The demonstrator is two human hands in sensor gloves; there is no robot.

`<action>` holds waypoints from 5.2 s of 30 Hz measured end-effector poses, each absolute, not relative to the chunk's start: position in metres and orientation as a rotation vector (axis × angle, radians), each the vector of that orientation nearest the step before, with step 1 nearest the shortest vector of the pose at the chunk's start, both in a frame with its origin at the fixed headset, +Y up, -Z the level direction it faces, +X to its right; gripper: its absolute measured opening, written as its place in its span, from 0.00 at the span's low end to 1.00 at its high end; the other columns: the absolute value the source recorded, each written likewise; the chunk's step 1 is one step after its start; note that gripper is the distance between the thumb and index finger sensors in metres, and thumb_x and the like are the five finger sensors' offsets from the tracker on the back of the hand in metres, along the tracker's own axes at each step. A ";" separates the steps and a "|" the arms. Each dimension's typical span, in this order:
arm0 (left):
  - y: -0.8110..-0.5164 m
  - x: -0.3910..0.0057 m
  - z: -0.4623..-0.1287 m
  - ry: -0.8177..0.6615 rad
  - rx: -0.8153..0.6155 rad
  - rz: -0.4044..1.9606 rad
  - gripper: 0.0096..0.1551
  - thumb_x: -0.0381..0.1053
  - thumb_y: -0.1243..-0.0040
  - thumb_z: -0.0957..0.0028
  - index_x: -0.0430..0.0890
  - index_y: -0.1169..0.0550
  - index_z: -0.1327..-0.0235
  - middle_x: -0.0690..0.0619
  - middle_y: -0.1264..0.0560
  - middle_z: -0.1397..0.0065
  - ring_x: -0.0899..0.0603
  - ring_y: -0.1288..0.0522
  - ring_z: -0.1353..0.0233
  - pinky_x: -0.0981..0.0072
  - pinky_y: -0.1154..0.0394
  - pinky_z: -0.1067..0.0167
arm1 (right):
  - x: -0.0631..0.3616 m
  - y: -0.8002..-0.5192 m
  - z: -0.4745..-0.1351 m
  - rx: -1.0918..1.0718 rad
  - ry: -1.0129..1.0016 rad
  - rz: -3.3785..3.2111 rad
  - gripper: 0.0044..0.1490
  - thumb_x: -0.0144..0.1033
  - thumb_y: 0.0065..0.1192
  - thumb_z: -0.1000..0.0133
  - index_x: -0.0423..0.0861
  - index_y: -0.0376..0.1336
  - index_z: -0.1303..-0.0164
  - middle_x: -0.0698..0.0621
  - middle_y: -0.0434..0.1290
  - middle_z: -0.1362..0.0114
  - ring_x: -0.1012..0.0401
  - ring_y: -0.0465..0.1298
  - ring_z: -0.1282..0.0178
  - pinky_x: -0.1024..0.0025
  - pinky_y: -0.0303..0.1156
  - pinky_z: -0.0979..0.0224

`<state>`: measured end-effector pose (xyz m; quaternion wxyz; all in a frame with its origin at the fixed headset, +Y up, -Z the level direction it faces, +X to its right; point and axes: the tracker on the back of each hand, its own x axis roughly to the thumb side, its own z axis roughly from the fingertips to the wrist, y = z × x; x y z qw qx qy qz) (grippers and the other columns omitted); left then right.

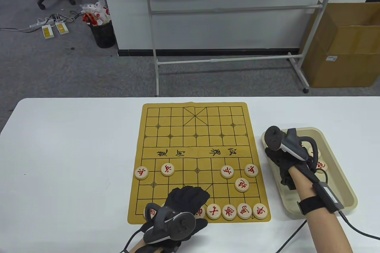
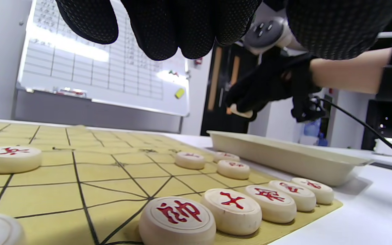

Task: Set up Chinese chess pieces

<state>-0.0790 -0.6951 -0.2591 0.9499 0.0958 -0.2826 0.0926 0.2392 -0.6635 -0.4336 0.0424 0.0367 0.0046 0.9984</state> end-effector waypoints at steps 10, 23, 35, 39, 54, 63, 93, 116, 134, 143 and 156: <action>-0.691 -0.072 -0.245 -0.665 0.354 0.261 0.47 0.64 0.38 0.62 0.55 0.38 0.26 0.54 0.35 0.20 0.44 0.33 0.20 0.39 0.34 0.25 | 0.169 -0.677 -0.315 0.644 0.321 2.361 0.47 0.49 0.70 0.49 0.39 0.61 0.22 0.37 0.72 0.25 0.47 0.82 0.38 0.40 0.69 0.25; -0.692 -0.060 -0.232 -0.766 0.434 0.237 0.29 0.61 0.35 0.65 0.64 0.22 0.46 0.61 0.24 0.33 0.50 0.23 0.31 0.48 0.27 0.29 | 0.143 -0.708 -0.286 0.784 0.505 2.121 0.51 0.50 0.69 0.49 0.33 0.59 0.22 0.36 0.76 0.29 0.48 0.86 0.43 0.44 0.73 0.28; -0.654 -0.073 -0.312 -0.542 0.418 0.051 0.29 0.60 0.31 0.65 0.61 0.22 0.48 0.62 0.23 0.33 0.49 0.22 0.29 0.45 0.28 0.27 | 0.166 -0.673 -0.271 0.601 -0.103 2.499 0.49 0.53 0.61 0.46 0.37 0.57 0.20 0.36 0.72 0.25 0.45 0.81 0.37 0.39 0.67 0.26; -0.675 -0.054 -0.365 -0.490 0.334 -0.183 0.28 0.61 0.30 0.68 0.61 0.22 0.50 0.63 0.20 0.36 0.51 0.19 0.33 0.46 0.26 0.28 | 0.172 -0.675 -0.273 0.573 -0.128 2.524 0.48 0.52 0.61 0.46 0.37 0.58 0.20 0.36 0.73 0.26 0.43 0.81 0.37 0.38 0.66 0.26; -0.742 -0.024 -0.418 -0.462 0.187 -0.444 0.27 0.63 0.28 0.72 0.63 0.20 0.55 0.67 0.19 0.40 0.54 0.18 0.36 0.48 0.25 0.28 | 0.175 -0.673 -0.273 0.587 -0.189 2.617 0.48 0.53 0.61 0.46 0.38 0.58 0.20 0.37 0.73 0.26 0.44 0.81 0.37 0.38 0.66 0.26; -0.697 -0.027 -0.391 -0.495 0.193 -0.246 0.34 0.64 0.36 0.66 0.62 0.24 0.41 0.63 0.23 0.30 0.50 0.21 0.29 0.46 0.27 0.28 | 0.175 -0.677 -0.275 0.566 -0.197 2.625 0.48 0.53 0.61 0.46 0.39 0.59 0.20 0.38 0.73 0.25 0.44 0.81 0.36 0.39 0.66 0.25; -0.691 -0.095 -0.273 -0.516 0.211 0.315 0.46 0.67 0.42 0.60 0.54 0.35 0.26 0.53 0.35 0.19 0.42 0.33 0.19 0.37 0.35 0.25 | 0.208 -0.658 -0.319 0.335 -0.317 2.763 0.47 0.50 0.67 0.48 0.44 0.58 0.19 0.41 0.64 0.16 0.42 0.69 0.20 0.38 0.60 0.20; -0.694 -0.094 -0.273 -0.513 0.216 0.267 0.44 0.66 0.44 0.59 0.54 0.35 0.26 0.52 0.34 0.20 0.42 0.32 0.20 0.38 0.34 0.26 | 0.352 -0.753 -0.455 -0.879 0.481 3.181 0.51 0.53 0.61 0.45 0.46 0.48 0.14 0.38 0.59 0.12 0.39 0.65 0.17 0.41 0.62 0.21; -0.695 -0.090 -0.273 -0.513 0.207 0.262 0.44 0.66 0.45 0.59 0.54 0.35 0.26 0.52 0.34 0.19 0.42 0.33 0.20 0.38 0.34 0.26 | 0.353 -0.755 -0.450 -0.986 0.502 3.171 0.53 0.55 0.64 0.46 0.41 0.52 0.16 0.37 0.71 0.23 0.46 0.83 0.36 0.50 0.77 0.34; -0.696 -0.089 -0.271 -0.516 0.215 0.262 0.44 0.66 0.44 0.59 0.54 0.35 0.26 0.52 0.34 0.19 0.42 0.33 0.20 0.39 0.34 0.26 | 0.347 -0.739 -0.442 -0.918 0.382 3.221 0.52 0.49 0.69 0.48 0.41 0.53 0.18 0.37 0.70 0.23 0.48 0.82 0.35 0.50 0.76 0.32; -0.695 -0.079 -0.261 -0.586 0.258 0.294 0.51 0.67 0.42 0.60 0.55 0.43 0.22 0.53 0.37 0.18 0.42 0.34 0.19 0.38 0.34 0.25 | 0.227 -0.653 -0.324 0.253 -0.088 2.598 0.44 0.48 0.70 0.49 0.43 0.63 0.23 0.37 0.70 0.23 0.46 0.79 0.34 0.46 0.72 0.30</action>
